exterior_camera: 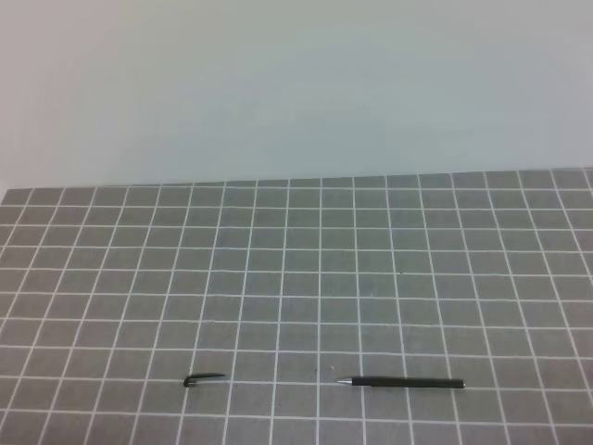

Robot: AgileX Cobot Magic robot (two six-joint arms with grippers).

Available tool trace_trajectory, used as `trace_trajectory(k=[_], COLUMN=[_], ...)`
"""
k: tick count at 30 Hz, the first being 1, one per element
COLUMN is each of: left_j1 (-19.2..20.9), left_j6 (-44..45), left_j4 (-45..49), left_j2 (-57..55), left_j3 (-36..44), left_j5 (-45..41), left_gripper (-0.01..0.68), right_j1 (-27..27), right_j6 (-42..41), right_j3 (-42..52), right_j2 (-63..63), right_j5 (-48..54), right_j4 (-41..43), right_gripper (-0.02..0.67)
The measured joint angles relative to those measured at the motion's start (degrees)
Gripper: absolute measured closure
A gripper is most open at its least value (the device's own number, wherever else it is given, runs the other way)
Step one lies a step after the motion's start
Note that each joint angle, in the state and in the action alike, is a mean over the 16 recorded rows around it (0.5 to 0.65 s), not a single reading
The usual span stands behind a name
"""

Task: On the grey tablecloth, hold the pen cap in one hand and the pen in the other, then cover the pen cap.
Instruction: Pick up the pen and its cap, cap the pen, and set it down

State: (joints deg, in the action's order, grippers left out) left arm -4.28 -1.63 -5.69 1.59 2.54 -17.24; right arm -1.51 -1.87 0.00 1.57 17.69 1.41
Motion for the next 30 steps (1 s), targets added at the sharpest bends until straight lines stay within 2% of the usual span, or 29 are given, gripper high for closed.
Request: trace_trajectory(k=[8, 14, 30], left_j1=[0.0, 0.0, 0.0], left_j6=[0.0, 0.0, 0.0], left_j4=[-0.01, -0.02, 0.32], left_j2=[0.0, 0.0, 0.0], left_j3=[0.0, 0.0, 0.0], left_j5=[0.83, 5.2, 34.03], left_gripper=[0.672, 0.672, 0.672], right_j1=[-0.01, -0.02, -0.04], right_j6=[0.0, 0.0, 0.0], right_j3=[0.0, 0.0, 0.0], right_j2=[-0.28, -0.66, -1.54], right_j5=[0.0, 0.0, 0.0], right_j4=[0.0, 0.0, 0.0], right_gripper=[0.65, 0.65, 0.65])
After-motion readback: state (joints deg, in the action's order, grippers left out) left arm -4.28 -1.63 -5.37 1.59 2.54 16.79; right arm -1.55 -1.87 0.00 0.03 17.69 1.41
